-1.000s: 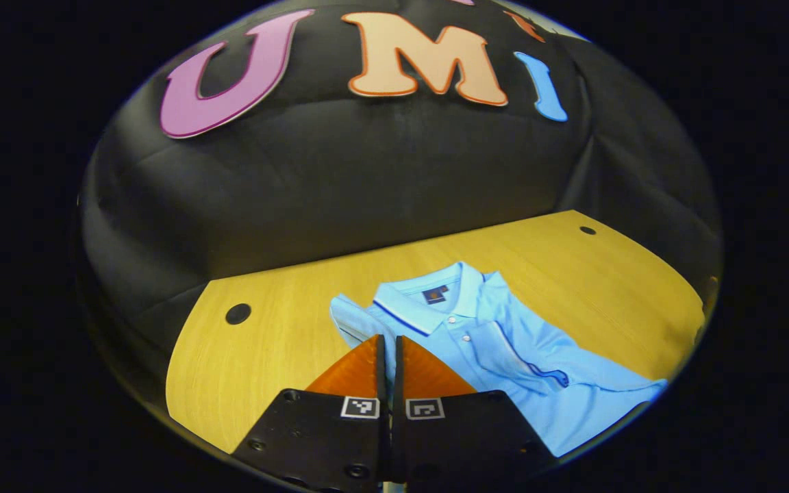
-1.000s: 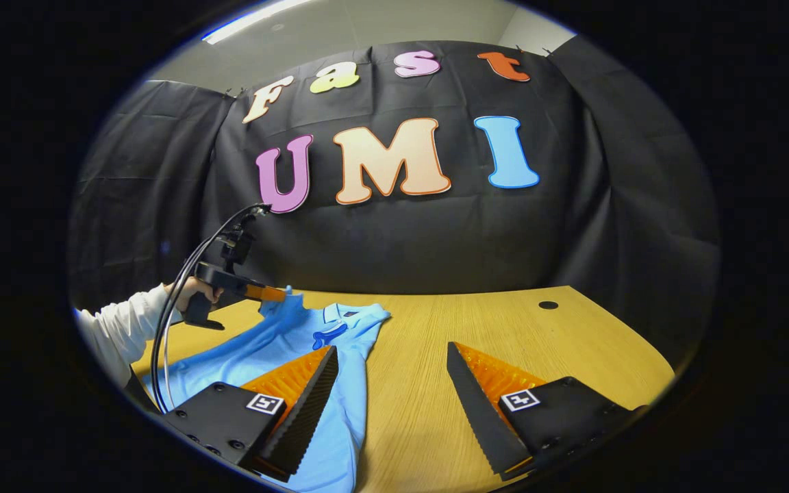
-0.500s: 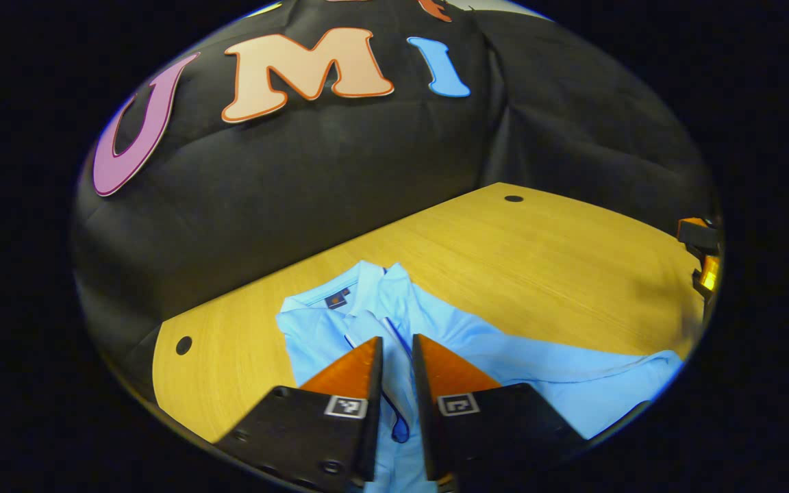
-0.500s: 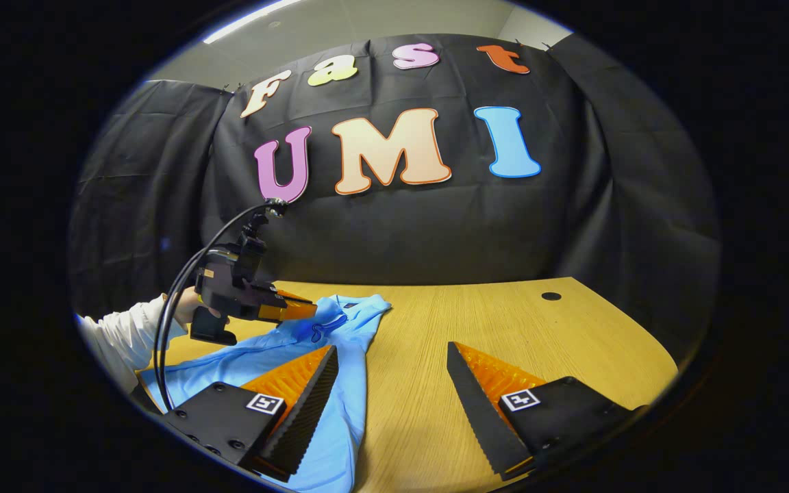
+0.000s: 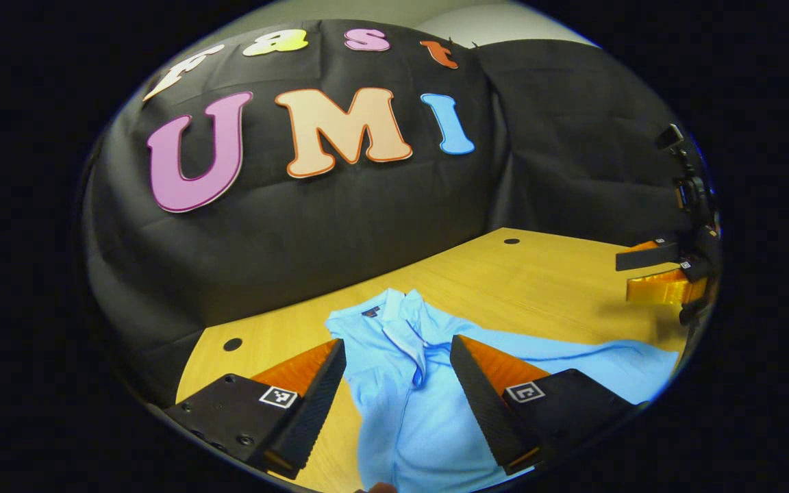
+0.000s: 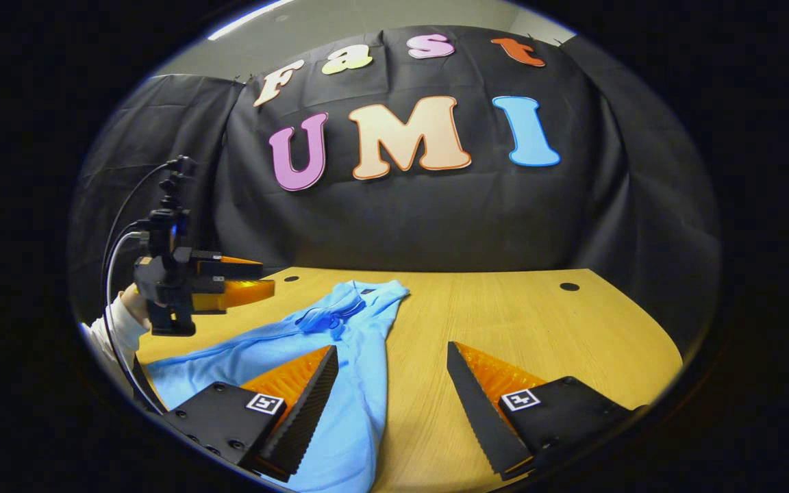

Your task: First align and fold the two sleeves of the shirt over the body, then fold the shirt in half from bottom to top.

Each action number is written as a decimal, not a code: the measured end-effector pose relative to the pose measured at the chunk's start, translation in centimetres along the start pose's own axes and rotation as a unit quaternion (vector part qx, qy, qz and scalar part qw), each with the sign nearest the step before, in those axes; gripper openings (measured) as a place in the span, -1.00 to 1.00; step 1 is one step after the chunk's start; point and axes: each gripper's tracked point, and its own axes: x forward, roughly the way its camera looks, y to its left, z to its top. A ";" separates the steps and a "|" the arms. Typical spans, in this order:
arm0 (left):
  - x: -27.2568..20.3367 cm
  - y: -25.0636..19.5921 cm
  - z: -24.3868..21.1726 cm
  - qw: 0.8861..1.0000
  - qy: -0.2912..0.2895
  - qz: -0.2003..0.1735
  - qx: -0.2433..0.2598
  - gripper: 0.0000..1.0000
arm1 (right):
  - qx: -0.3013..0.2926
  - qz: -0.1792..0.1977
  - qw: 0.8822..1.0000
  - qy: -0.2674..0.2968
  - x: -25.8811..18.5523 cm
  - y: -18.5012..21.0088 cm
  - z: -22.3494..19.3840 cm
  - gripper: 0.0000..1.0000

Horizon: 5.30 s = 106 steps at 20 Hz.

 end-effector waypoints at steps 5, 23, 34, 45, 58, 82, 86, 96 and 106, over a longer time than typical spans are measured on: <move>-8.7 -0.2 -4.8 0.999 0.019 0.030 -0.032 0.88 | -0.046 0.016 0.998 0.039 -3.6 2.7 -3.8 1.00; -19.7 -4.9 -17.1 0.986 0.124 0.053 -0.093 0.86 | -0.068 0.026 0.983 0.166 -11.3 5.0 -14.1 1.00; -19.8 -5.6 -17.4 0.983 0.121 0.053 -0.129 0.84 | -0.045 0.043 0.983 0.171 -11.3 5.6 -14.6 0.97; -19.0 -7.5 -16.6 0.985 0.108 0.021 -0.134 -0.99 | -0.080 0.092 0.978 0.172 -11.3 8.9 -14.8 -0.72; -15.6 -5.2 -11.7 0.990 0.058 0.027 -0.124 -1.00 | -0.084 0.076 0.984 0.138 -6.7 8.4 -10.4 -0.94; 9.1 11.9 1.1 0.976 -0.046 0.139 -0.159 -1.00 | 0.020 -0.075 0.996 0.050 21.2 -1.5 4.2 -0.95; 13.2 14.4 1.6 0.969 -0.059 0.173 -0.164 -1.00 | 0.066 -0.094 0.993 0.033 25.5 -3.0 4.8 -0.95; 18.1 17.0 -1.2 0.963 -0.034 0.218 -0.154 -0.84 | 0.109 -0.107 0.988 0.039 30.5 -5.0 3.4 -0.82; 7.2 15.8 3.1 0.964 -0.083 0.220 -0.123 0.94 | 0.038 -0.059 0.997 -0.011 19.5 -2.9 7.7 0.95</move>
